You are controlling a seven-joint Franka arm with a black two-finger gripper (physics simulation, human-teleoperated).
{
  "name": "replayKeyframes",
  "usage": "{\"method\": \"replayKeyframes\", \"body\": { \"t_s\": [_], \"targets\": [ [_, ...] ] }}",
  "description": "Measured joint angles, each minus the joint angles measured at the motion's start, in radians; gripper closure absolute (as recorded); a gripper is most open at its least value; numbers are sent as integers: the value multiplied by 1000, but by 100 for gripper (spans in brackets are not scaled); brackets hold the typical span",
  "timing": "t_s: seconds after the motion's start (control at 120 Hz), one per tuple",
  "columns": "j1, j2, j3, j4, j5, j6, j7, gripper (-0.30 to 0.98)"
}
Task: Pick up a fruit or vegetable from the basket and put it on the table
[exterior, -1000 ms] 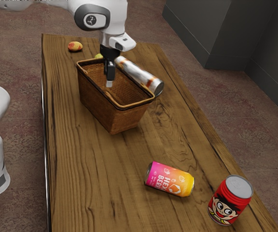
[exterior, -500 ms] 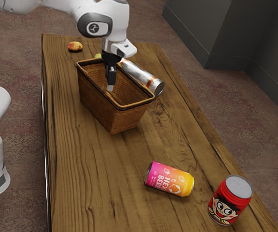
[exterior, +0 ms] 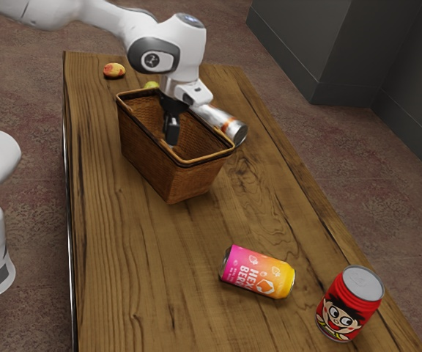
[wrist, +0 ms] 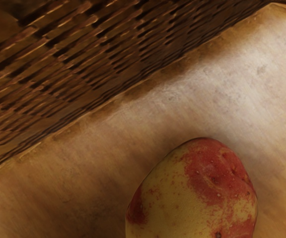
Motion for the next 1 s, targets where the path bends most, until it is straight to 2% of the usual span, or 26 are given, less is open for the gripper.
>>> {"method": "replayKeyframes", "body": {
  "t_s": [0.842, 1.0],
  "targets": [
    [-18, 60, -1, -61, 10, 19, -34, 1],
    [-17, 73, -1, -61, 10, 24, -40, 4]
  ]
}}
